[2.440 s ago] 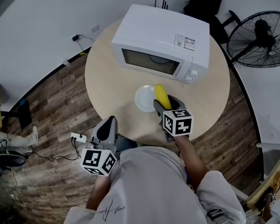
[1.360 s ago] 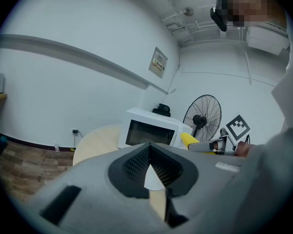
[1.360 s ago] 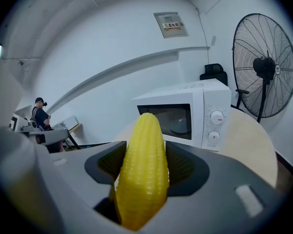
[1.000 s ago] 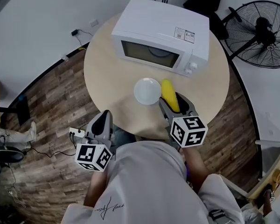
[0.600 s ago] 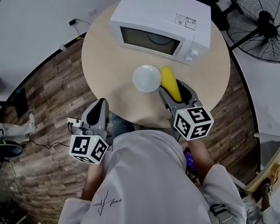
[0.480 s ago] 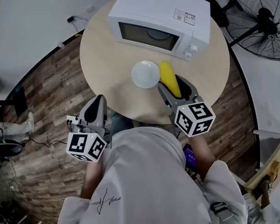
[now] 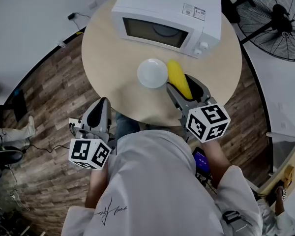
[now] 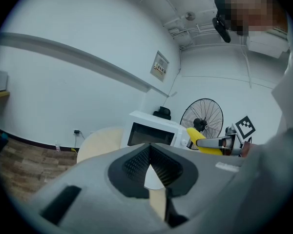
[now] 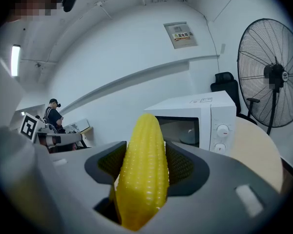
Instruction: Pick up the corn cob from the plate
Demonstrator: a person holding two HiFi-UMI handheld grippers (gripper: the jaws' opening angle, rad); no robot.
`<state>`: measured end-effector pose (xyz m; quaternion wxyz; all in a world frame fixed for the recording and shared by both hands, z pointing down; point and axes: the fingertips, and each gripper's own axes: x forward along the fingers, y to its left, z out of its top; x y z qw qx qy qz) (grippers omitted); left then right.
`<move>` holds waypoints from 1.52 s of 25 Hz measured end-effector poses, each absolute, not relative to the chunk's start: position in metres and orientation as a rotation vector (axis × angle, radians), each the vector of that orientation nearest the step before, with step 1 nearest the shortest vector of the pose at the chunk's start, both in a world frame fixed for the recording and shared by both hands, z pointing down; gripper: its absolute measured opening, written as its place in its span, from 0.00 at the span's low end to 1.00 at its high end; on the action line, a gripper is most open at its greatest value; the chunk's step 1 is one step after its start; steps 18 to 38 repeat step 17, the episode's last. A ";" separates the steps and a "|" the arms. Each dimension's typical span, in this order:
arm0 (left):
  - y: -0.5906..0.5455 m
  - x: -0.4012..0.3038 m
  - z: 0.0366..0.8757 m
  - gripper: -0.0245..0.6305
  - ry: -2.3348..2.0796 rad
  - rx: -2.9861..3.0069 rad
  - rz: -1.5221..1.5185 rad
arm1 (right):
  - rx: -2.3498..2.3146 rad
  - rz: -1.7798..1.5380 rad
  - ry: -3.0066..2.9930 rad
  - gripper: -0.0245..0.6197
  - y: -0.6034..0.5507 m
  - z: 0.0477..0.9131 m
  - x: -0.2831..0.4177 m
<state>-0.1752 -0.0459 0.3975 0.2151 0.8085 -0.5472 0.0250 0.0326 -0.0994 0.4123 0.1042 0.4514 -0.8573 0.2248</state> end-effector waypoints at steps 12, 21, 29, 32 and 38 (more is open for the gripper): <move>-0.054 -0.175 0.398 0.02 -1.536 2.228 0.081 | 1.301 0.666 -2.515 0.45 -0.103 0.418 0.036; -0.055 -0.168 0.399 0.02 -1.527 2.228 0.087 | 1.280 0.692 -2.521 0.45 -0.103 0.421 0.038; -0.055 -0.168 0.399 0.02 -1.527 2.228 0.087 | 1.280 0.692 -2.521 0.45 -0.103 0.421 0.038; -0.055 -0.168 0.399 0.02 -1.527 2.228 0.087 | 1.280 0.692 -2.521 0.45 -0.103 0.421 0.038; -0.055 -0.168 0.399 0.02 -1.527 2.228 0.087 | 1.280 0.692 -2.521 0.45 -0.103 0.421 0.038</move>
